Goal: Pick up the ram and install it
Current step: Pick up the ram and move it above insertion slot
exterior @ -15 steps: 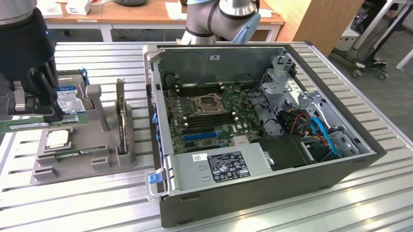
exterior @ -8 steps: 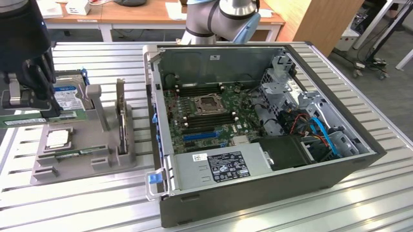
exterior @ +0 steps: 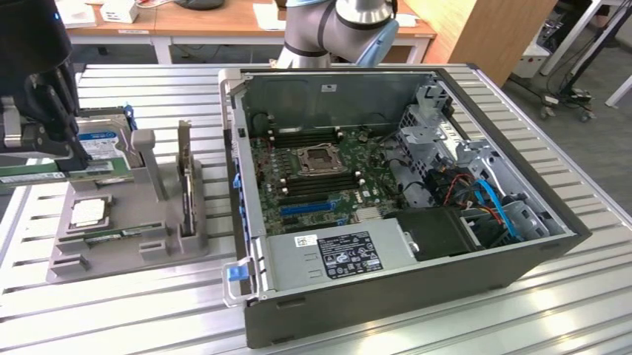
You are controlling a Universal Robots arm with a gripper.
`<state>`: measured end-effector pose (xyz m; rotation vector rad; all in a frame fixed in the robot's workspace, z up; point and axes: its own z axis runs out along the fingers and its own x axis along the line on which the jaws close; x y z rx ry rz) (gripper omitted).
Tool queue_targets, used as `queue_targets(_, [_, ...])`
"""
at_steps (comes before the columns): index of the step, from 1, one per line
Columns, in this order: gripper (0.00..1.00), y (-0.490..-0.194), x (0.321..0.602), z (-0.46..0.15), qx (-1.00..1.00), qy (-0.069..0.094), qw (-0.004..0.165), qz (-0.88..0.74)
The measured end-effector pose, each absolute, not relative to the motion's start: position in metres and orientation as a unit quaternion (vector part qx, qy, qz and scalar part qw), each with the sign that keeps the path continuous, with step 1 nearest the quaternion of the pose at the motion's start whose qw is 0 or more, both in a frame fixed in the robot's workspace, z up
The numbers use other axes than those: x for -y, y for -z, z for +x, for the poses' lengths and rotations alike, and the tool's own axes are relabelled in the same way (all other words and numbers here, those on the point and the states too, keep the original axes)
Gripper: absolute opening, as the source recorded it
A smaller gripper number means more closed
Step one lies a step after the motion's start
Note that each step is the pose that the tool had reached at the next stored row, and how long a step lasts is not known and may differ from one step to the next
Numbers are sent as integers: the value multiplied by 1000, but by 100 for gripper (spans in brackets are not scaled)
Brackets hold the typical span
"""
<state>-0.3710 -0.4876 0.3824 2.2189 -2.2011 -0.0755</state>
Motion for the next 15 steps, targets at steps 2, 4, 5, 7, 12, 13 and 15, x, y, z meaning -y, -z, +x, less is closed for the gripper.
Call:
queue_targets(2, [12,-386,488,-371,704,24,8,710])
queue_targets(4, [12,-389,488,-371,704,24,8,710])
queue_targets(5, [12,-391,488,-371,704,24,8,710])
queue_targets(7, [12,-394,488,-371,704,24,8,710])
queue_targets(12, [12,-404,488,-371,704,24,8,710])
queue_targets(13, [12,-405,488,-371,704,24,8,710])
queue_targets(15, [12,-408,488,-371,704,24,8,710])
